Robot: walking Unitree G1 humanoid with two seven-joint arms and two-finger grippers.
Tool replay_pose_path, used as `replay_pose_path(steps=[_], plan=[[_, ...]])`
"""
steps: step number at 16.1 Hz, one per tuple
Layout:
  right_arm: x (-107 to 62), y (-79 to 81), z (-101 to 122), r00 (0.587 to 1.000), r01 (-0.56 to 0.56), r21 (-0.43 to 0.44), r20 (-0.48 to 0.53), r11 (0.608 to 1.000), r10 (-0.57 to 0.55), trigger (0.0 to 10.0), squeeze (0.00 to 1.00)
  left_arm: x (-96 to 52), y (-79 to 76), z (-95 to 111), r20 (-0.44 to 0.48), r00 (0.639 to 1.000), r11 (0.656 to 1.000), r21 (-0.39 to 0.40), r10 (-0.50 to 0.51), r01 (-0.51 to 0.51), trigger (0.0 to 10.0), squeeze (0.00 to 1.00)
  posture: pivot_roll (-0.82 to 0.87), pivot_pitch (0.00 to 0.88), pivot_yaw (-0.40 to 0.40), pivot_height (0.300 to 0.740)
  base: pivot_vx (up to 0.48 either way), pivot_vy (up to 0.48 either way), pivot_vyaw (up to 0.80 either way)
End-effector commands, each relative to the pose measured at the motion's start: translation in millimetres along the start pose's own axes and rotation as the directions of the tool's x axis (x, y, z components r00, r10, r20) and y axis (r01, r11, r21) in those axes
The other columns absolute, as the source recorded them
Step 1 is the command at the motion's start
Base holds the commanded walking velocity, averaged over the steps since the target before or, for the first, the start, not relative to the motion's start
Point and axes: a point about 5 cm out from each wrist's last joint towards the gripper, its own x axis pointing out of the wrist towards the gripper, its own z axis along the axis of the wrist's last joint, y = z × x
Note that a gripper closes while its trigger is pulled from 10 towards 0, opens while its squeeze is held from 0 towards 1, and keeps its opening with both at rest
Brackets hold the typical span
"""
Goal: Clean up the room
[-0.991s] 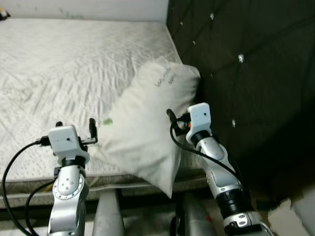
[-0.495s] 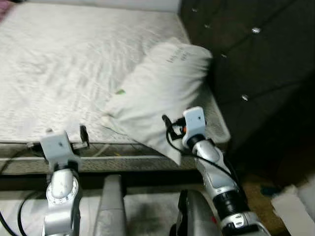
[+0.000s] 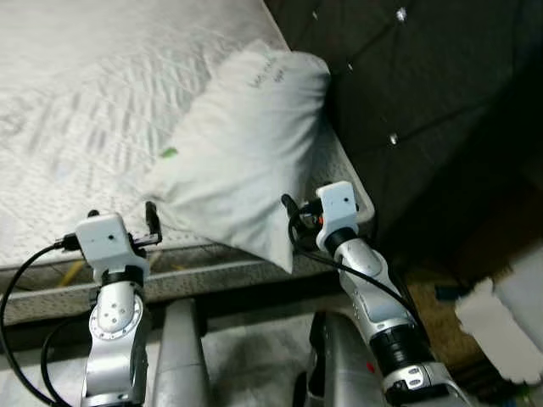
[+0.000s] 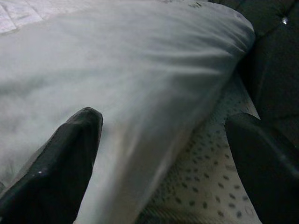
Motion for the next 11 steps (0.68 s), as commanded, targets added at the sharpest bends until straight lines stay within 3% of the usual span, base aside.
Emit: replay_pose_path(steps=[1, 3, 11], plan=[[1.3, -0.9, 2.3, 1.000, -0.001, 0.003, 0.003, 1.000, 0.001, 10.0, 0.00, -0.6, 0.0, -2.0, -0.014, 1.000, 1.000, 0.002, -0.009, 0.009, 10.0, 0.00, 0.12, 0.086, -0.053, 0.520, 0.000, 0.000, 0.00], [1.8, -1.1, 2.1, 1.000, -0.002, 0.007, 0.003, 1.000, 0.002, 10.0, 0.00, -0.6, -1.7, -0.5, -0.002, 1.000, 1.000, -0.003, -0.026, 0.026, 10.0, 0.00, 0.12, 0.086, -0.054, 0.520, 0.000, 0.000, 0.00], [2.7, -1.5, 2.1, 1.000, -0.012, 0.004, 0.007, 1.000, 0.012, 10.0, 0.00, 0.2, -5.4, -0.6, 0.002, 0.998, 0.998, 0.001, -0.059, 0.059, 10.0, 0.00, 0.12, 0.081, -0.058, 0.520, 0.407, 0.000, 0.00]])
